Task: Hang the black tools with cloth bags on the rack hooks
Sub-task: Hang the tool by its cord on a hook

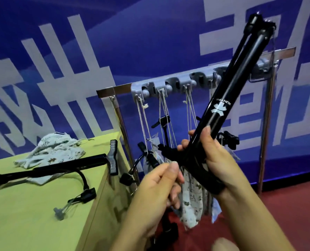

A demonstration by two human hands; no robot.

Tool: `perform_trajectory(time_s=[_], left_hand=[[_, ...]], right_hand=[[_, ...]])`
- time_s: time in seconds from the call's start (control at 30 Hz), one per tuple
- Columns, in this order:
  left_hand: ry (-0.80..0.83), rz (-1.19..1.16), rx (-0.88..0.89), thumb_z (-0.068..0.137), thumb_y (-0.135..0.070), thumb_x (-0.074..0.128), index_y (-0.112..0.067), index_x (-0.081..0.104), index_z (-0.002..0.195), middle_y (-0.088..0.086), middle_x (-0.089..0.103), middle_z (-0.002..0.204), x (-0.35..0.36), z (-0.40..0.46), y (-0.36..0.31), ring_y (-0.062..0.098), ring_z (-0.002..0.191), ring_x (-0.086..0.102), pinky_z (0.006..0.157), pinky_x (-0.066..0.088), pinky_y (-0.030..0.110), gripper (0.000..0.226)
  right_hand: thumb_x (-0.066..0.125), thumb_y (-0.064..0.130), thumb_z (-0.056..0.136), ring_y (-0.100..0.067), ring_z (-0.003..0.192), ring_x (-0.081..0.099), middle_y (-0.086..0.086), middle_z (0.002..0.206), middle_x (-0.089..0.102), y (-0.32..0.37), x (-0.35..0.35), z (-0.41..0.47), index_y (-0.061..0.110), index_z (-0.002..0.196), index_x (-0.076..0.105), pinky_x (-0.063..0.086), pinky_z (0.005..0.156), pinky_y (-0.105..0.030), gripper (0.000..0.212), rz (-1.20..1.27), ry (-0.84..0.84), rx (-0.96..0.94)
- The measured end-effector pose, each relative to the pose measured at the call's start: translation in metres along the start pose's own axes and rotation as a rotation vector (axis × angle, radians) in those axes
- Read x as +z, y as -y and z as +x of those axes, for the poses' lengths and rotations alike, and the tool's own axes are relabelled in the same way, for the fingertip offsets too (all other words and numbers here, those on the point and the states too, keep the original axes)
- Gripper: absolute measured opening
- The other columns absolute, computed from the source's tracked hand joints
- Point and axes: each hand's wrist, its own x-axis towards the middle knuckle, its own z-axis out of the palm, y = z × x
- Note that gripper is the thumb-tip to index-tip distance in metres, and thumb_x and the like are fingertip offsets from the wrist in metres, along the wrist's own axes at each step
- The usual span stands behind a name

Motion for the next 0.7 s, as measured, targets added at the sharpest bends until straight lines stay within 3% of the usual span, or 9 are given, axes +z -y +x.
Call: perform_trajectory(time_s=[0.13, 0.2, 0.27, 0.37, 0.47, 0.57, 0.63, 0.7], left_hand=[[0.004, -0.041, -0.005, 0.081, -0.044, 0.052, -0.021, 0.057, 0.061, -0.003, 0.032, 0.042, 0.002, -0.002, 0.0, 0.006, 0.036, 0.027, 0.037, 0.028, 0.019, 0.032], [0.02, -0.014, -0.022, 0.086, -0.049, 0.055, -0.021, 0.056, 0.058, -0.003, 0.03, 0.041, 0.002, -0.001, 0.002, 0.005, 0.034, 0.023, 0.036, 0.022, 0.015, 0.039], [0.048, 0.007, -0.045, 0.087, -0.05, 0.055, -0.021, 0.054, 0.057, -0.003, 0.029, 0.04, 0.0, -0.001, 0.005, 0.005, 0.033, 0.02, 0.037, 0.018, 0.012, 0.042], [0.075, 0.075, -0.045, 0.083, -0.048, 0.05, -0.02, 0.053, 0.058, -0.004, 0.03, 0.037, 0.002, 0.003, 0.009, 0.005, 0.031, 0.02, 0.037, 0.018, 0.014, 0.038], [0.099, 0.096, -0.049, 0.083, -0.049, 0.051, -0.021, 0.053, 0.057, -0.004, 0.033, 0.036, 0.006, 0.005, 0.014, 0.006, 0.031, 0.022, 0.037, 0.019, 0.015, 0.038], [0.257, -0.031, -0.155, 0.087, -0.043, 0.055, -0.016, 0.058, 0.069, -0.002, 0.044, 0.043, -0.002, 0.007, 0.015, 0.007, 0.034, 0.034, 0.04, 0.033, 0.019, 0.032], [0.388, -0.229, -0.203, 0.087, -0.023, 0.058, -0.009, 0.061, 0.088, 0.002, 0.056, 0.061, -0.014, 0.006, 0.013, 0.009, 0.046, 0.048, 0.054, 0.048, 0.025, 0.014], [0.439, -0.463, -0.212, 0.081, -0.003, 0.062, -0.006, 0.06, 0.105, 0.006, 0.061, 0.076, -0.019, 0.007, 0.007, 0.01, 0.055, 0.053, 0.062, 0.053, 0.028, 0.024]], right_hand=[[0.064, 0.057, 0.054, -0.015, 0.065, 0.069, -0.002, 0.062, 0.068, 0.002, 0.002, -0.003, 0.012, 0.087, 0.056, 0.056, 0.061, -0.027, 0.057, 0.023, -0.055, 0.08], [0.08, 0.058, 0.04, -0.015, 0.066, 0.069, -0.002, 0.064, 0.068, 0.001, 0.002, -0.004, 0.014, 0.084, 0.059, 0.056, 0.059, -0.027, 0.066, 0.037, -0.061, 0.092], [0.09, 0.048, 0.029, -0.014, 0.062, 0.067, -0.002, 0.064, 0.066, 0.001, 0.005, -0.008, 0.018, 0.072, 0.062, 0.054, 0.056, -0.025, 0.059, -0.001, -0.092, 0.08], [0.078, 0.018, 0.061, -0.014, 0.053, 0.06, -0.004, 0.063, 0.06, 0.005, 0.008, -0.014, 0.014, 0.07, 0.058, 0.05, 0.05, -0.021, 0.022, -0.06, -0.164, 0.072], [0.063, 0.007, 0.08, -0.01, 0.051, 0.059, -0.003, 0.064, 0.06, 0.006, 0.007, -0.017, 0.01, 0.086, 0.056, 0.049, 0.047, -0.017, 0.01, 0.016, -0.276, 0.079], [0.062, 0.018, 0.083, -0.011, 0.046, 0.058, 0.0, 0.063, 0.06, 0.006, 0.006, -0.024, 0.011, 0.086, 0.055, 0.049, 0.042, -0.021, 0.009, 0.073, -0.301, 0.128], [0.062, 0.023, 0.084, -0.013, 0.046, 0.059, 0.0, 0.061, 0.06, 0.01, 0.003, -0.03, 0.012, 0.077, 0.055, 0.051, 0.044, -0.024, 0.014, 0.108, -0.318, 0.11], [0.062, 0.024, 0.085, -0.014, 0.05, 0.062, -0.001, 0.057, 0.062, 0.016, 0.001, -0.032, 0.011, 0.071, 0.057, 0.054, 0.05, -0.027, 0.02, 0.15, -0.382, 0.056]])
